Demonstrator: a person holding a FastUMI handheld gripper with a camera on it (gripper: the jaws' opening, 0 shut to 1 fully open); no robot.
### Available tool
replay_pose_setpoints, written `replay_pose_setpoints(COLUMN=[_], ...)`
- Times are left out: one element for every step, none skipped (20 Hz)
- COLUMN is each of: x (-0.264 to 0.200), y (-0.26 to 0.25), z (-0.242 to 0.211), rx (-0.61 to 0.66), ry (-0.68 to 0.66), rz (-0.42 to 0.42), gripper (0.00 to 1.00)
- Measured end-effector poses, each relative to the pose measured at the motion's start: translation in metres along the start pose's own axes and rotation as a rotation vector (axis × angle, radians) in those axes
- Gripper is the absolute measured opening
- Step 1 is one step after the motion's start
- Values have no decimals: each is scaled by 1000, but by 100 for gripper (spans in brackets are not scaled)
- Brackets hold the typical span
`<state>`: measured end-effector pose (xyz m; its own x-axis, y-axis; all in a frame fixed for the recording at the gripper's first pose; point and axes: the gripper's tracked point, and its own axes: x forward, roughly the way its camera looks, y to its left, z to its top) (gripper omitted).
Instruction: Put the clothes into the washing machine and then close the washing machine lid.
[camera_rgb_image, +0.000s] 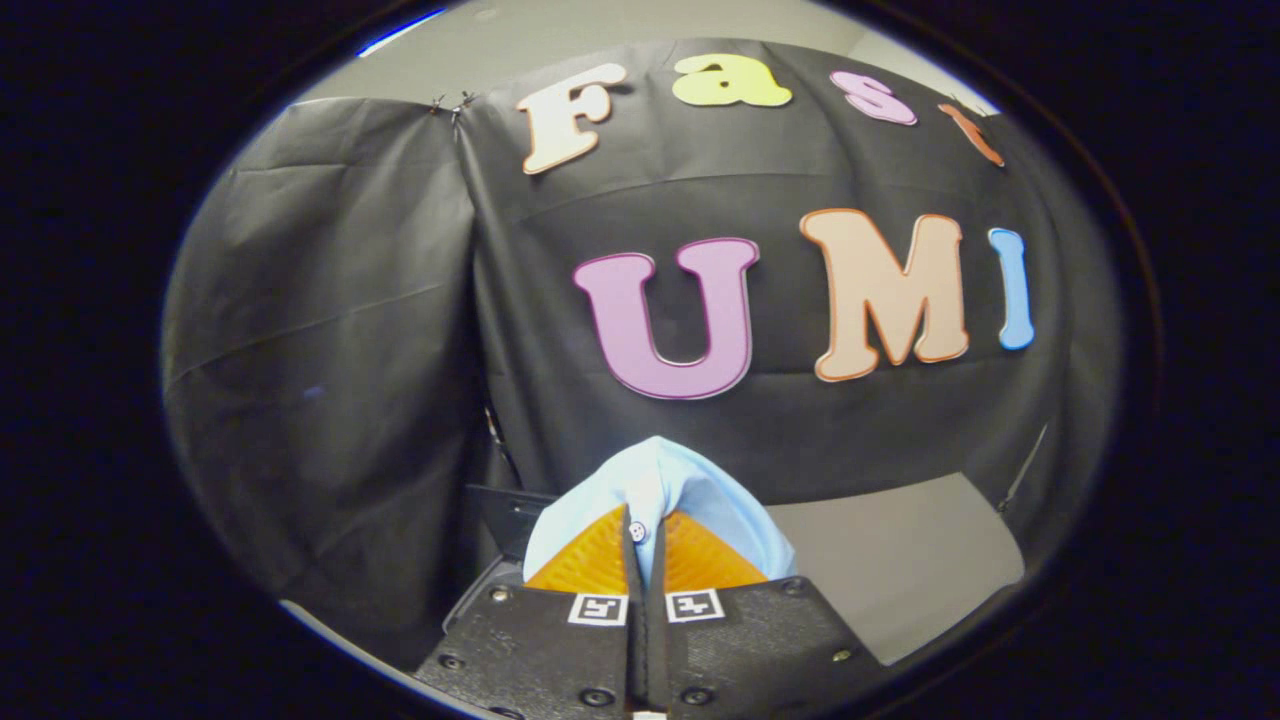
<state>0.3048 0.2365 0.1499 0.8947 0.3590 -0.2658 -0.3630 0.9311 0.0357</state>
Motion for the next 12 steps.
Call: replay_pose_setpoints(x=[5,11,18,24,31,38,47,55,63,68,74,82], y=[10,19,26,33,39,45,49,56,61,65,72,80], z=[0,-1,-2,-2,-2,-4,-5,-10,-13,-20,-23,-29], rx=[10,18,27,41,56,69,87,99,78,55,42,40], ry=[-9,-14,-23,-35,-47,-55,-59,-55,-59,-56,-60,-61], rz=[17,31,39,44,48,41,31,30,21,8,6,16], gripper=[0,0,0,0,0,0,0,0,0,0,0,0])
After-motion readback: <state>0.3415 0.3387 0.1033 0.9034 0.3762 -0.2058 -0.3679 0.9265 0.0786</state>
